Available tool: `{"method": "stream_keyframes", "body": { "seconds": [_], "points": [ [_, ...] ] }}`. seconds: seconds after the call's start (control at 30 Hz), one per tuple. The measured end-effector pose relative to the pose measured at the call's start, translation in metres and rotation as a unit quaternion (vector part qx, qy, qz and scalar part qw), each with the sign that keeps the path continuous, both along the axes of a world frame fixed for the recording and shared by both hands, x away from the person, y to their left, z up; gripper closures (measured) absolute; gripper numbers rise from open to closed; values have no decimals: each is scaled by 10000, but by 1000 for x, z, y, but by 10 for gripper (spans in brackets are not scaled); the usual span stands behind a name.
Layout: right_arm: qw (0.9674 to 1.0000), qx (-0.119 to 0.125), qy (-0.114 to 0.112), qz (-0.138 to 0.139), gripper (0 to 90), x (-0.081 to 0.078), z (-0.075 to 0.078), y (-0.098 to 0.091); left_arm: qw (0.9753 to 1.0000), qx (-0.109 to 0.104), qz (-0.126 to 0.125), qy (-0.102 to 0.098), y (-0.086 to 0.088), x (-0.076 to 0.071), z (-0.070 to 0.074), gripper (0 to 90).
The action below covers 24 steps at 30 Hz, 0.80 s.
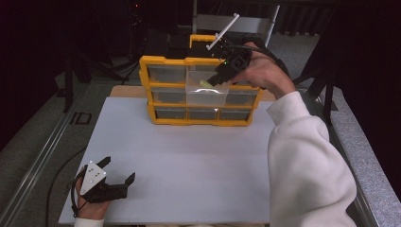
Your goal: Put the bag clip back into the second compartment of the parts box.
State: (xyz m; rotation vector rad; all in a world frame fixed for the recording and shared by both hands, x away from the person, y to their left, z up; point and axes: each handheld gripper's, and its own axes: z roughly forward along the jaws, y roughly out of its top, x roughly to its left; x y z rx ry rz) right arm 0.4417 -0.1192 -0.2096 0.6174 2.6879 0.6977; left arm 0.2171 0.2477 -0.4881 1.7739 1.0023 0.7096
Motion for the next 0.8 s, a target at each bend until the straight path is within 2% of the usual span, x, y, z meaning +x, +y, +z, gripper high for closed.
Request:
{"method": "stream_keyframes", "body": {
  "seconds": [0.03,0.07,0.13,0.37,0.8],
  "points": [
    [9999,-4,-113,-100,215,0,0,0,10000,1,3,6,0,0,0,1],
    [9998,11,-120,-128,157,0,0,0,10000,2,1,5,0,0,0,1],
    [9997,21,-162,-169,109,-1,0,0,10000,19,-6,0,-1,0,0,1],
    [9994,93,-330,75,99,-11,-1,4,10000,16,-1,1,0,0,0,1],
    [9980,344,-332,422,98,-26,-1,10,10000,23,0,3,-1,0,0,1]
  ]
}}
